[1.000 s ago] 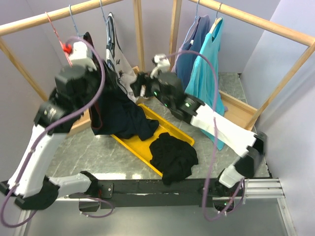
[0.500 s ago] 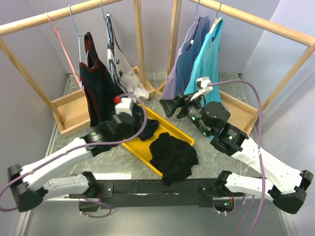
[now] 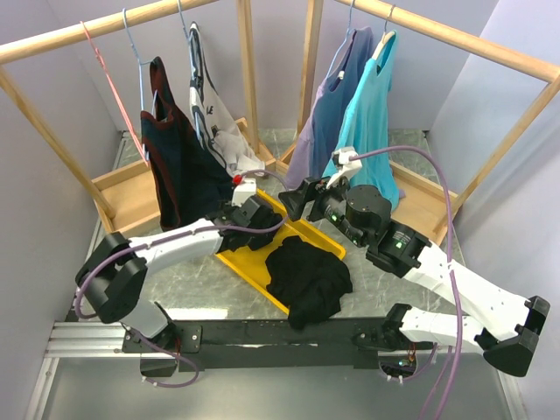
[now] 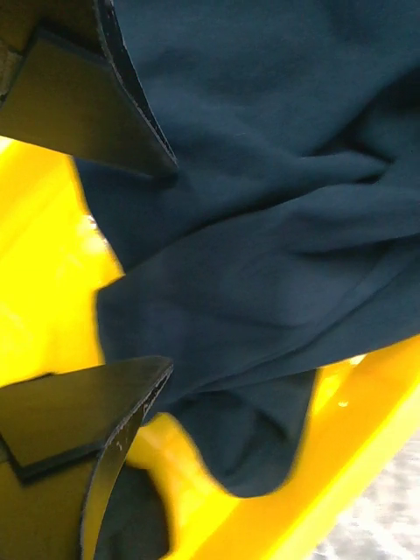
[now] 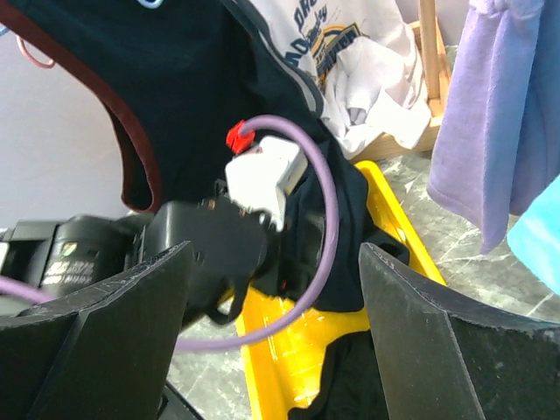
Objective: Place the tank top on the hanger
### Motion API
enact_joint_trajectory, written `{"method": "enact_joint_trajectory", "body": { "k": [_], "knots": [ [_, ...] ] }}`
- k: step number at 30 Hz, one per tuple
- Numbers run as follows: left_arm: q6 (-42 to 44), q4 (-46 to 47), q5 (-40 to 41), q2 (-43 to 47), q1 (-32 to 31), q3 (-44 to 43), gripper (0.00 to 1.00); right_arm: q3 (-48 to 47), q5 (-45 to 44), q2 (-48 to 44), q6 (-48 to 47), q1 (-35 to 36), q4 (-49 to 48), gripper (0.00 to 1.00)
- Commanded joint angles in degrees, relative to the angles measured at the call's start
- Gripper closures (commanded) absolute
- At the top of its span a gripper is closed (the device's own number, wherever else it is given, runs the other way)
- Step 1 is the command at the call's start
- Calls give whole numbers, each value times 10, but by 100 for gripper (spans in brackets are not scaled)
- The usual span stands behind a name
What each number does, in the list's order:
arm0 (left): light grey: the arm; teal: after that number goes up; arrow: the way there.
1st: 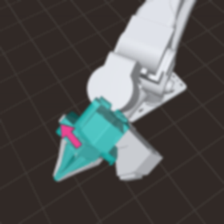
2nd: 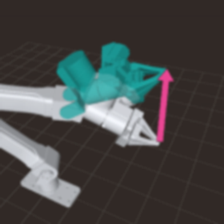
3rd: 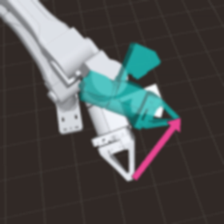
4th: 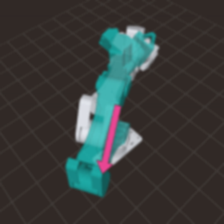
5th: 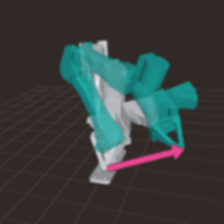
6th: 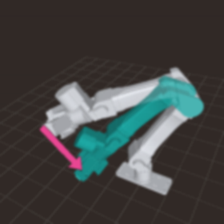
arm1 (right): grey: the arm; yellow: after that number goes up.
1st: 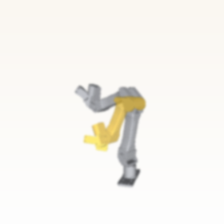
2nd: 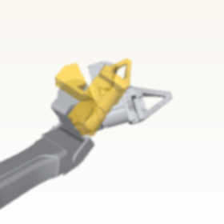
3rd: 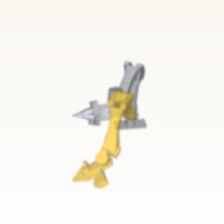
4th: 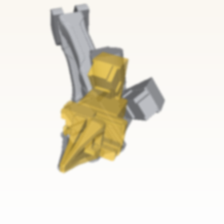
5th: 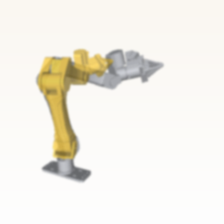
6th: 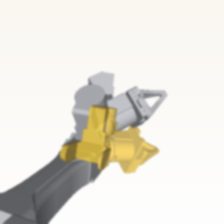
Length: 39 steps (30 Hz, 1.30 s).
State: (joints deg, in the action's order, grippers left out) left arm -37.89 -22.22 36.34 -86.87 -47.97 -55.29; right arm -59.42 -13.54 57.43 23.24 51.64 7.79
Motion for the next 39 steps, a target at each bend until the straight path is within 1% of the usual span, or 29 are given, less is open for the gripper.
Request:
{"method": "enact_joint_trajectory", "body": {
  "k": [1,3,5,6,7,8,9,10,11,13,14,16,17,20,23,27,33,39],
  "knots": [
    [31,81,8,-22,22,-11,17,7,9,-7,6,4,-12,16],
    [32,92,10,-45,24,-9,24,10,10,-6,7,6,-15,16],
    [26,95,20,-64,29,-6,42,11,9,-6,7,7,-16,17],
    [23,97,22,-67,33,-4,52,11,8,-6,7,7,-16,16],
    [18,97,23,-71,37,-1,72,11,8,-6,7,7,-15,17],
    [14,97,29,-73,39,0,83,11,8,-6,6,7,-15,16],
    [12,89,31,-73,43,-1,92,10,8,-6,5,7,-14,16],
    [2,82,37,-70,50,-4,99,8,5,-6,5,8,-13,17],
    [-4,71,59,-55,52,-5,99,8,5,-6,3,8,-12,17],
    [-16,58,70,-26,62,-6,99,5,3,-8,1,8,-9,17],
    [-17,54,76,11,67,-7,99,4,2,-9,0,8,-8,17],
    [-22,42,92,50,81,-15,99,0,0,-12,-1,8,-8,17],
    [-19,39,97,85,85,-19,99,-2,2,-12,-2,9,-8,17],
    [1,21,115,137,103,-45,99,-10,2,-11,-4,9,-6,17],
    [21,7,138,154,126,-75,99,-20,3,-7,-7,10,-5,17],
    [39,15,140,149,176,-104,99,-32,3,1,-8,11,-6,17],
    [57,40,142,102,233,-150,99,-50,1,20,-14,11,-1,17],
    [48,79,116,49,266,-175,99,-56,3,29,-15,12,-4,17]
  ]
}}
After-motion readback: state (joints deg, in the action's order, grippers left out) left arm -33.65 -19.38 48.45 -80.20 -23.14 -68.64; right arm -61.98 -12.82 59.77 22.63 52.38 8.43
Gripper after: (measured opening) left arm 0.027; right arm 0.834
